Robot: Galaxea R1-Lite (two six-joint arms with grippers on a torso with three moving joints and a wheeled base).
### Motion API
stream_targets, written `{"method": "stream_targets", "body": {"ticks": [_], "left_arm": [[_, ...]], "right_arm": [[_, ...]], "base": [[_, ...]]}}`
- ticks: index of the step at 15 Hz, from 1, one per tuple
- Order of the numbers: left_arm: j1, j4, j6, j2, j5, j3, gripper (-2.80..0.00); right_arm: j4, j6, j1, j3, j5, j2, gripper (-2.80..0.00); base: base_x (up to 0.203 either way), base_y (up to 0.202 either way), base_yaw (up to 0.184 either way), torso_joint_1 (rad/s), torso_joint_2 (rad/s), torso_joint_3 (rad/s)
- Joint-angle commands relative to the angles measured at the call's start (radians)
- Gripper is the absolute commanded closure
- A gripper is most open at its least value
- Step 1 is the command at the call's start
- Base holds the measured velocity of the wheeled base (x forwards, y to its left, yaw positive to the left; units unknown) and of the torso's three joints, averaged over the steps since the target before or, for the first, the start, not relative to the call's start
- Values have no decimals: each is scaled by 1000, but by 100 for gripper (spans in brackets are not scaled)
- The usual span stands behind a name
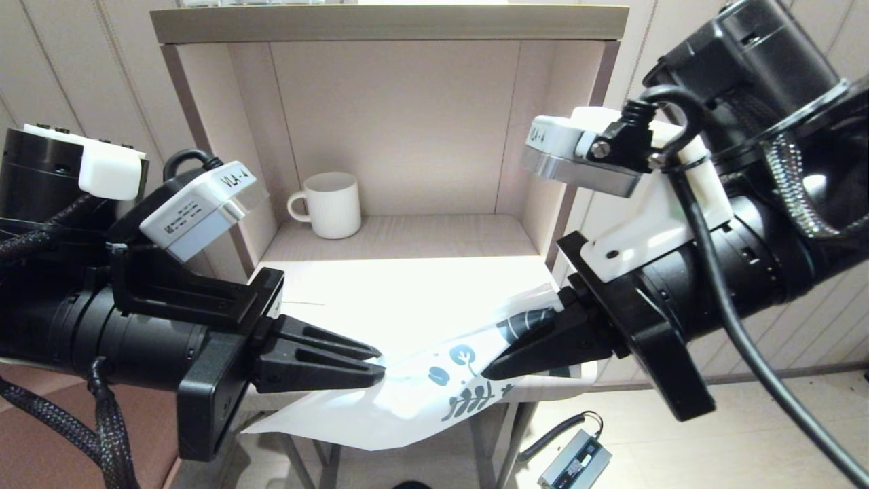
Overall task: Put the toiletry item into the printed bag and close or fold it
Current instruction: Open the storage bag
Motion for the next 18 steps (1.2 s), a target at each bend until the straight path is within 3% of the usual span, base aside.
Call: {"method": "stream_targets", "body": {"ticks": [1, 11, 18], "left_arm": [[10, 0, 2, -2, -5, 2, 0], [22, 0, 26, 7, -6, 8, 0], [39, -1, 35, 13, -8, 13, 0]], "right_arm": [[4, -2, -11, 5, 4, -28, 0], [4, -6, -84, 32, 7, -101, 0], [4, -6, -92, 52, 7, -133, 0]], "base": [[0, 0, 0, 0, 0, 0], [0, 0, 0, 0, 0, 0], [0, 0, 0, 0, 0, 0]]}}
